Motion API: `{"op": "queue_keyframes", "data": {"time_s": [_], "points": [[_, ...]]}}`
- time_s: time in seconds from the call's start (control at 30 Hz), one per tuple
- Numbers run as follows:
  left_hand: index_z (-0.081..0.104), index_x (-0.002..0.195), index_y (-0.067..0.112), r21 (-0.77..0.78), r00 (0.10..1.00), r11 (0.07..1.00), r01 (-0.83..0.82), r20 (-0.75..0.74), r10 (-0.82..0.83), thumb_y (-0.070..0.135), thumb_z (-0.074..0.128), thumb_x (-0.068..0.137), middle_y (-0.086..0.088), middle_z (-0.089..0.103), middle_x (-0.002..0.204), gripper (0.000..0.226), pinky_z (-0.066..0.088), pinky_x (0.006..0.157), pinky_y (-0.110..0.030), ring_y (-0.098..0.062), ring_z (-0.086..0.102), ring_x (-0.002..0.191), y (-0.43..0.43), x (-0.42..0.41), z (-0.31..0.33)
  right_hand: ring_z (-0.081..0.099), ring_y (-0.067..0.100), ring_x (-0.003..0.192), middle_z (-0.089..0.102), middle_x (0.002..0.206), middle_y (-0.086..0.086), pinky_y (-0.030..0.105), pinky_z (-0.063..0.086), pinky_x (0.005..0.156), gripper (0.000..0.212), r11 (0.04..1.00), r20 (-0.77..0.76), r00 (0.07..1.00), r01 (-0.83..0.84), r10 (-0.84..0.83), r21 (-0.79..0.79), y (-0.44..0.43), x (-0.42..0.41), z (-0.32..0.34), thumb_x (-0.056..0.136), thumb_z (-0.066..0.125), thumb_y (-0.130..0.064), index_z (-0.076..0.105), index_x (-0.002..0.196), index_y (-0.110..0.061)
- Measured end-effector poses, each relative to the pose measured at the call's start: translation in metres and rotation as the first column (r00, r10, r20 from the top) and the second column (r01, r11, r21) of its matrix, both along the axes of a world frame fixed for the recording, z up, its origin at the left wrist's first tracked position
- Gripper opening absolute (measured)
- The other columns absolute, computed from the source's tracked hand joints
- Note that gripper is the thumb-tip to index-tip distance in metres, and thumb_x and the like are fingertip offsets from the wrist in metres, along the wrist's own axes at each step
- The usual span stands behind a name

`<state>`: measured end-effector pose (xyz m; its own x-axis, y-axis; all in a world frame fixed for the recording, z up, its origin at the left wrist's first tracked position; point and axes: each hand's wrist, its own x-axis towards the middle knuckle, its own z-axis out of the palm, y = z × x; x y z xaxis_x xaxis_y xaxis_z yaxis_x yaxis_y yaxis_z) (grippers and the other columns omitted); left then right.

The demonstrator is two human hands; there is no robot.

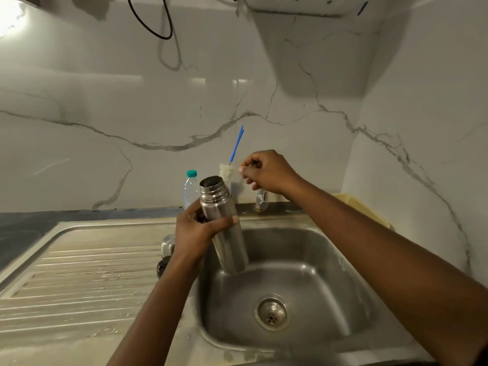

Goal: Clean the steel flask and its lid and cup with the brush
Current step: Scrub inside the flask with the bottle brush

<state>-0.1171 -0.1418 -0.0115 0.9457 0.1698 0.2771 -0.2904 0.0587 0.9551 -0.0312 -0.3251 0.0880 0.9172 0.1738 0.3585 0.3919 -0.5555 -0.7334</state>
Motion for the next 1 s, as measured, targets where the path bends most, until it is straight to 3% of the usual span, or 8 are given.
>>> {"op": "queue_keyframes", "data": {"time_s": [0.13, 0.2, 0.3, 0.43, 0.63, 0.77, 1.0], "points": [[0.074, 0.113, 0.03, -0.009, 0.999, 1.0, 0.005, -0.039, -0.006, 0.007, 0.095, 0.066, 0.009, 0.08, 0.104, 0.057, 0.057, 0.085, -0.029, -0.005, 0.075, 0.096, 0.0, -0.003, -0.017, 0.073, 0.019, 0.074, 0.073, 0.096, 0.011, 0.033, 0.066, 0.071, 0.039, 0.993, -0.198, 0.98, 0.029, -0.007, 0.11, 0.03, 0.04, 0.003, 0.09, 0.079, -0.034, 0.062, 0.114, -0.009], [0.074, 0.113, 0.03, -0.001, 0.999, 1.0, 0.016, -0.049, -0.016, 0.007, 0.095, 0.067, 0.009, 0.08, 0.105, 0.056, 0.057, 0.087, -0.031, -0.006, 0.075, 0.097, 0.001, -0.004, -0.02, 0.068, 0.018, 0.071, 0.069, 0.093, 0.01, 0.037, 0.066, 0.077, 0.047, 0.98, -0.303, 0.953, 0.077, -0.018, 0.185, 0.042, 0.064, 0.0, 0.088, 0.081, -0.039, 0.06, 0.114, -0.007], [0.073, 0.115, 0.03, -0.001, 0.999, 1.0, 0.02, -0.033, -0.02, 0.008, 0.095, 0.068, 0.009, 0.08, 0.106, 0.056, 0.058, 0.087, -0.032, -0.007, 0.075, 0.098, 0.004, -0.004, -0.023, 0.06, 0.016, 0.067, 0.065, 0.088, 0.007, 0.033, 0.064, 0.078, 0.055, 0.959, -0.353, 0.93, 0.187, -0.103, 0.214, 0.055, 0.1, -0.003, 0.085, 0.082, -0.046, 0.061, 0.117, -0.006], [0.073, 0.115, 0.029, -0.004, 0.999, 1.0, 0.009, -0.045, -0.009, 0.008, 0.096, 0.067, 0.008, 0.08, 0.106, 0.057, 0.059, 0.088, -0.034, -0.009, 0.076, 0.099, 0.004, -0.004, -0.034, 0.058, 0.017, 0.068, 0.068, 0.098, 0.007, 0.031, 0.055, 0.067, 0.047, 0.96, -0.307, 0.93, 0.249, -0.2, 0.13, 0.064, 0.133, -0.005, 0.091, 0.073, -0.047, 0.06, 0.114, -0.008], [0.075, 0.112, 0.025, 0.024, 0.997, 1.0, 0.014, -0.071, -0.013, 0.008, 0.096, 0.066, 0.005, 0.081, 0.104, 0.054, 0.061, 0.092, -0.041, -0.011, 0.077, 0.098, 0.004, 0.0, -0.046, 0.069, 0.022, 0.076, 0.074, 0.1, 0.013, 0.04, 0.063, 0.082, 0.028, 0.961, -0.208, 0.948, 0.262, -0.24, 0.087, 0.076, 0.157, -0.008, 0.099, 0.063, -0.026, 0.067, 0.115, -0.004], [0.076, 0.11, 0.022, 0.025, 0.997, 0.999, 0.022, -0.073, -0.02, 0.005, 0.096, 0.066, 0.001, 0.081, 0.103, 0.051, 0.062, 0.092, -0.045, -0.016, 0.077, 0.098, 0.004, 0.001, -0.048, 0.075, 0.027, 0.092, 0.074, 0.105, 0.014, 0.044, 0.064, 0.085, 0.026, 0.963, -0.101, 0.963, 0.259, -0.252, 0.068, 0.077, 0.158, 0.01, 0.101, 0.062, -0.027, 0.067, 0.111, -0.003], [0.075, 0.11, 0.027, 0.06, 0.996, 0.998, 0.03, -0.08, -0.025, 0.009, 0.096, 0.067, 0.006, 0.081, 0.102, 0.051, 0.061, 0.088, -0.037, -0.01, 0.077, 0.095, 0.002, -0.001, -0.049, 0.075, 0.025, 0.08, 0.075, 0.089, 0.012, 0.045, 0.063, 0.082, 0.032, 0.966, 0.097, 0.961, 0.255, -0.259, 0.047, 0.062, 0.138, 0.05, 0.104, 0.054, -0.031, 0.068, 0.102, -0.003]]}}
